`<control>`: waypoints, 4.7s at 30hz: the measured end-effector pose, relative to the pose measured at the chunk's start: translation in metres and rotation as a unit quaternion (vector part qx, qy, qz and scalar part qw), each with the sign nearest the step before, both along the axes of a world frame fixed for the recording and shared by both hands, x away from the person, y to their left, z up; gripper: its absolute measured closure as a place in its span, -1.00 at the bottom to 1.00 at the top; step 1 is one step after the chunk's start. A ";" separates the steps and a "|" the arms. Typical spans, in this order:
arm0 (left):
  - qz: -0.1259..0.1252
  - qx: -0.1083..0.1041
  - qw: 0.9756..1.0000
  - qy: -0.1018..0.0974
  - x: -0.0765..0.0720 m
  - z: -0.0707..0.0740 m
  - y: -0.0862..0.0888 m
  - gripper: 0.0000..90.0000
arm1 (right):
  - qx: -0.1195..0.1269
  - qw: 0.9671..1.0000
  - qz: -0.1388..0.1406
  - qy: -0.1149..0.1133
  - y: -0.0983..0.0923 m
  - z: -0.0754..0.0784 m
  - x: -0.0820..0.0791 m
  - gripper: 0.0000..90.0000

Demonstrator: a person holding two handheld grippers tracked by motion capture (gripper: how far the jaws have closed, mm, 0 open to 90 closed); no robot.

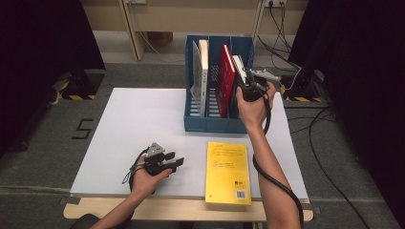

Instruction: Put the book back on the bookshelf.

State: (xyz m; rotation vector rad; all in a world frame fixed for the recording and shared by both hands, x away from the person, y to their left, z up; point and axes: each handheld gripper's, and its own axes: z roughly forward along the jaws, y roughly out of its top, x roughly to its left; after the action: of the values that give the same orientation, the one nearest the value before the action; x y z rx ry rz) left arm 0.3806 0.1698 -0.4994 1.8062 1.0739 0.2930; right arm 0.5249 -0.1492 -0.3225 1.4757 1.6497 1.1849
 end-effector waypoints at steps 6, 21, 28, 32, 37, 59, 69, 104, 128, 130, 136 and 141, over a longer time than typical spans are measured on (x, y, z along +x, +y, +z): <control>0.000 -0.002 1.000 0.000 0.000 0.000 0.000 0.08 | -0.002 1.000 0.001 0.000 0.001 -0.001 -0.004 0.55; 0.000 0.001 1.000 0.001 0.000 0.000 -0.001 0.08 | -0.017 1.000 -0.010 -0.004 0.003 0.004 -0.013 0.55; -0.001 0.000 1.000 0.001 0.000 0.000 -0.001 0.08 | -0.022 1.000 -0.004 0.009 0.005 0.007 -0.011 0.55; -0.001 0.000 1.000 0.001 0.000 0.000 -0.001 0.08 | -0.023 0.999 -0.002 0.021 0.005 0.008 -0.006 0.54; -0.001 0.000 1.000 0.002 0.000 0.000 -0.001 0.08 | -0.033 0.999 0.001 0.030 0.006 0.010 -0.004 0.62; 0.001 0.000 1.000 0.003 0.001 0.000 0.000 0.08 | -0.036 0.999 -0.005 0.009 0.009 0.016 0.011 0.66; 0.003 -0.004 1.000 0.004 0.001 0.000 0.001 0.08 | -0.036 0.999 -0.007 -0.005 0.011 0.023 0.021 0.67; 0.002 -0.005 1.000 0.003 0.001 0.000 0.003 0.08 | -0.019 0.999 -0.027 -0.013 0.013 0.016 0.066 0.66; 0.003 -0.003 1.000 0.000 0.000 0.000 0.002 0.08 | -0.018 1.000 0.006 0.011 0.007 0.016 0.061 0.64; 0.002 -0.001 1.000 -0.001 0.000 0.000 0.002 0.08 | -0.020 1.000 0.005 0.012 0.008 0.015 0.057 0.64; 0.003 0.001 1.000 -0.001 0.000 0.000 0.002 0.08 | -0.029 0.999 0.010 0.012 0.010 0.011 0.048 0.63; 0.002 0.001 1.000 -0.002 -0.001 0.000 0.002 0.08 | -0.034 0.999 0.008 0.015 0.009 0.009 0.043 0.63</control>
State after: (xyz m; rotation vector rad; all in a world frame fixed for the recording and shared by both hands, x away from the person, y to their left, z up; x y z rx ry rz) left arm 0.3801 0.1715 -0.4993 1.8049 1.0743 0.2990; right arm 0.5676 -0.1406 -0.3135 1.4466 1.7086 1.1102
